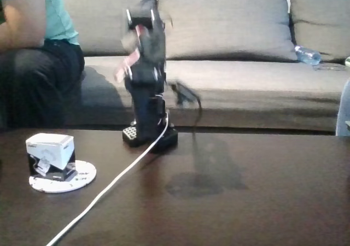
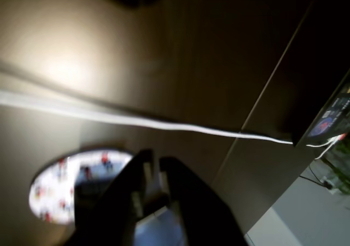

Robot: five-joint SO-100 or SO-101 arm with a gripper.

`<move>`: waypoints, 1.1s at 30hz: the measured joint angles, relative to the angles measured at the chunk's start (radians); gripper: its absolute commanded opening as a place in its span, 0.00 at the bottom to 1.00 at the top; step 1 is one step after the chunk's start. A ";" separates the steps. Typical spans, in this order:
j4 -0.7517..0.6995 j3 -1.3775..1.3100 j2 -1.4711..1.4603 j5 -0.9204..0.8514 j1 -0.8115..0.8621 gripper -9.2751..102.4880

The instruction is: Grasp a servo box and put it on the zirlivani.

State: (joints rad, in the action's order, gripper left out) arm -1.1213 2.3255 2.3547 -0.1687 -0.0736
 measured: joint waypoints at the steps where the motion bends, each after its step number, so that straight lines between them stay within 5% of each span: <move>1: 0.052 0.084 0.057 0.009 -0.023 0.09; 7: 0.087 0.479 0.491 0.021 -0.135 0.08; 13: -0.166 0.652 0.991 0.035 -0.198 0.09; 33: -0.175 0.646 0.977 0.032 -0.190 0.09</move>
State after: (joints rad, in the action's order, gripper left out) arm -1.2962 2.9713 3.3318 -0.1365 -0.2638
